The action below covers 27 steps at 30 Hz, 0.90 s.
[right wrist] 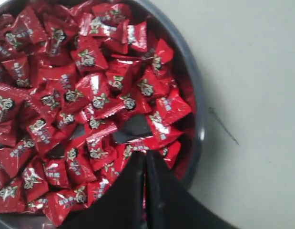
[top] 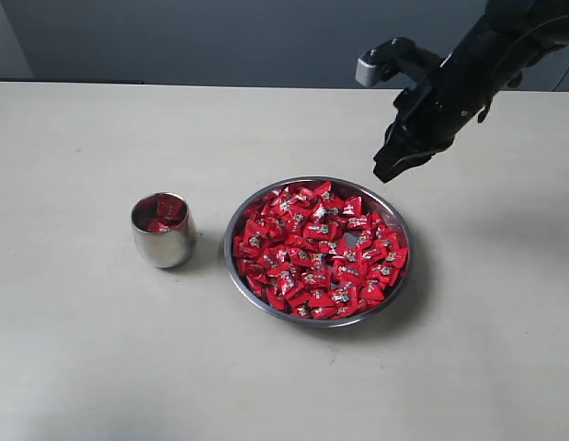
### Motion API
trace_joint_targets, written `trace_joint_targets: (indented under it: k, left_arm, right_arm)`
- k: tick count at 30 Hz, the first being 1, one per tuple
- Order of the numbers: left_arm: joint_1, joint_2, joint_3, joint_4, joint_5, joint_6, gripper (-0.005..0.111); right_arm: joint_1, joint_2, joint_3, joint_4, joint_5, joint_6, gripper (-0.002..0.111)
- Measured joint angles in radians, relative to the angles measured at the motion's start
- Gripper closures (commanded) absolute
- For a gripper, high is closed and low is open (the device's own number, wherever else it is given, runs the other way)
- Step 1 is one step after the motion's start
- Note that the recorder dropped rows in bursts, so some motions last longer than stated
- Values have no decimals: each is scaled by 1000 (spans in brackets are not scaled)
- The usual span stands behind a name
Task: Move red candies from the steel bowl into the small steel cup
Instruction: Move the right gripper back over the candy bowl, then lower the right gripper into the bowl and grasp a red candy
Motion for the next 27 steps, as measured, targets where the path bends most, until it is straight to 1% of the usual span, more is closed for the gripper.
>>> trace_joint_targets:
  k: [10,13,18,20,27]
  left_arm:
    - [0,0,0,0,0,0,106]
    - [0,0,0,0,0,0,106]
    - [0,0,0,0,0,0,106]
    - [0,0,0,0,0,0,106]
    - [0,0,0,0,0,0,106]
  right_arm:
    - [194,85,0,-147,-86,16,106]
    - [250,91,0,-228,-130,30,106]
    - [271,92,0,-290,-170,52,106]
    - [271,92,0,-294,-215,126,106]
    - [271,110,0,-298,-219,197,106]
